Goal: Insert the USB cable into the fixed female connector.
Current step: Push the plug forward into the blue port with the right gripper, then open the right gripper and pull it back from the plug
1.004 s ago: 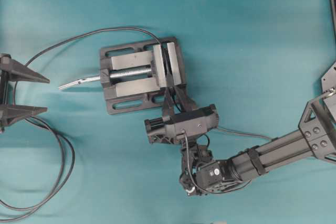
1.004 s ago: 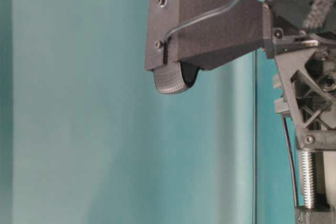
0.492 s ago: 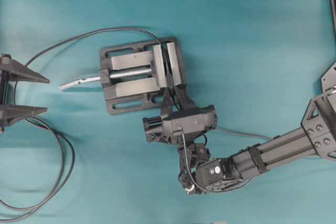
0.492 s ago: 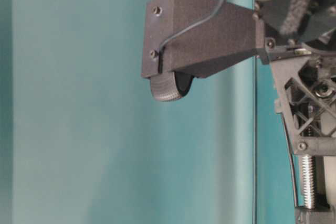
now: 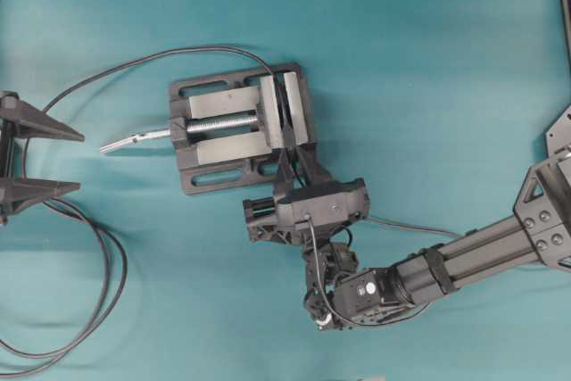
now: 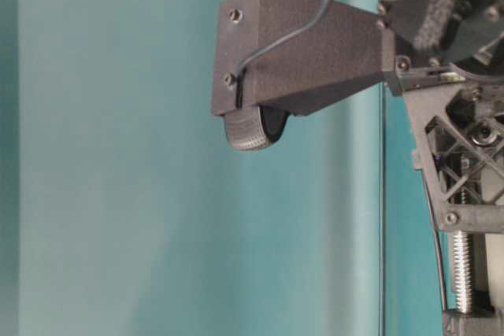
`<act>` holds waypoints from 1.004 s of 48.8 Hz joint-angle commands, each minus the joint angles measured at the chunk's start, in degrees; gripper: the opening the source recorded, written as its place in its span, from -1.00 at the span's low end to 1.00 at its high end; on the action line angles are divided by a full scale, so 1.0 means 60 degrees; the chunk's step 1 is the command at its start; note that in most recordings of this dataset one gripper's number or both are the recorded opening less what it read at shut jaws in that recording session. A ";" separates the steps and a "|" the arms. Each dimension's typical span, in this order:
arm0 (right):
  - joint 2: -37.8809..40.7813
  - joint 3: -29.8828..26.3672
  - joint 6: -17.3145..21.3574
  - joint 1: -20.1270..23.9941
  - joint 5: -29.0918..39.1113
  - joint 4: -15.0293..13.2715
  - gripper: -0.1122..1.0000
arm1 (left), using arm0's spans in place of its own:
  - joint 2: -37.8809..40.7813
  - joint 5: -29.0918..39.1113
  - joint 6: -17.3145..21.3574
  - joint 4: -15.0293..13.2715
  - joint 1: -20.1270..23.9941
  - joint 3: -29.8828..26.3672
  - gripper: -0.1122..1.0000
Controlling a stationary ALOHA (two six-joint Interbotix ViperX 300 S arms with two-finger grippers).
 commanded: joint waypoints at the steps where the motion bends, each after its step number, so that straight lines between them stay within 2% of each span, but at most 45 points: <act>1: -0.0352 0.0015 0.0015 -0.0879 -0.0029 0.0073 -0.40 | 0.0103 -0.0073 -0.0073 0.0029 0.0015 -0.0117 0.98; 6: -0.0352 -0.0015 -0.0015 -0.0762 -0.0029 0.0205 -0.17 | 0.0103 -0.0073 -0.0073 0.0029 0.0015 -0.0117 0.98; 10: -0.0366 -0.0044 -0.0029 -0.0586 -0.0059 0.0308 -0.07 | 0.0103 -0.0073 -0.0073 0.0029 0.0015 -0.0117 0.98; 22: -0.0352 -0.0234 -0.0088 0.0205 -0.0205 0.0396 -0.08 | 0.0103 -0.0073 -0.0073 0.0029 0.0015 -0.0117 0.98; 29: -0.0352 -0.0352 -0.0103 0.0571 -0.0176 0.0703 -0.08 | 0.0103 -0.0073 -0.0073 0.0029 0.0015 -0.0117 0.98; 49: -0.0483 -0.0498 -0.0703 0.0894 -0.0176 0.0762 -0.08 | 0.0103 -0.0073 -0.0073 0.0029 0.0015 -0.0117 0.98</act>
